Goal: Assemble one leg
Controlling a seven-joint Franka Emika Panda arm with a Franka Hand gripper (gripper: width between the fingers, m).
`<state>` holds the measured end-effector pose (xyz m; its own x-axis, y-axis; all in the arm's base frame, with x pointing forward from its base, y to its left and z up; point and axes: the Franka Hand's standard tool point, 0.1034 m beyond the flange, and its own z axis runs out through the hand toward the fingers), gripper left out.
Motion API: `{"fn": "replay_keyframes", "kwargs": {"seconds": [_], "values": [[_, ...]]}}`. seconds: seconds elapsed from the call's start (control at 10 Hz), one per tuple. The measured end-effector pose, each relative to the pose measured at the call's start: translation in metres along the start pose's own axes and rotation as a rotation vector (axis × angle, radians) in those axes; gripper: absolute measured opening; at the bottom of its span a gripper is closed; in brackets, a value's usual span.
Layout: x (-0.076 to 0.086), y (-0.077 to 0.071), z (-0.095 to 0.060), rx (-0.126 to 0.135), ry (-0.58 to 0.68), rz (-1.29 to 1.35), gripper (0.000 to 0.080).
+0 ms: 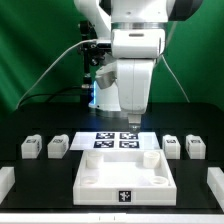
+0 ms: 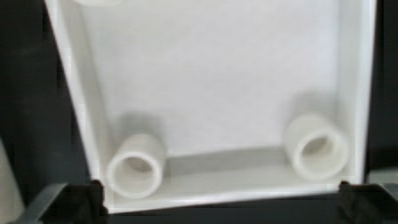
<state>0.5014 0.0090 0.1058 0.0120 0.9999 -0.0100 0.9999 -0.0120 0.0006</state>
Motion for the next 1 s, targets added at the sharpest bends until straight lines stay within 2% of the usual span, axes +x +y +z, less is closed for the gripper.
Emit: {"fn": "replay_keyframes", "kwargs": {"seconds": [0.1,0.5,0.6,0.7,0.8,0.9,1.0], "values": [[-0.007,-0.002,0.002,0.014,0.000,-0.053,0.0650],[-0.006,-0.005,0.004,0.018,0.000,-0.002,0.0650],[-0.004,-0.022,0.017,0.003,0.005,-0.006,0.0650],[-0.002,-0.049,0.035,0.009,0.010,-0.007,0.0650],[-0.002,-0.068,0.056,0.016,0.019,-0.006,0.0650],[-0.008,-0.067,0.072,0.003,0.028,0.007,0.0650],[-0.012,-0.067,0.083,0.013,0.033,0.021,0.0650]]}}
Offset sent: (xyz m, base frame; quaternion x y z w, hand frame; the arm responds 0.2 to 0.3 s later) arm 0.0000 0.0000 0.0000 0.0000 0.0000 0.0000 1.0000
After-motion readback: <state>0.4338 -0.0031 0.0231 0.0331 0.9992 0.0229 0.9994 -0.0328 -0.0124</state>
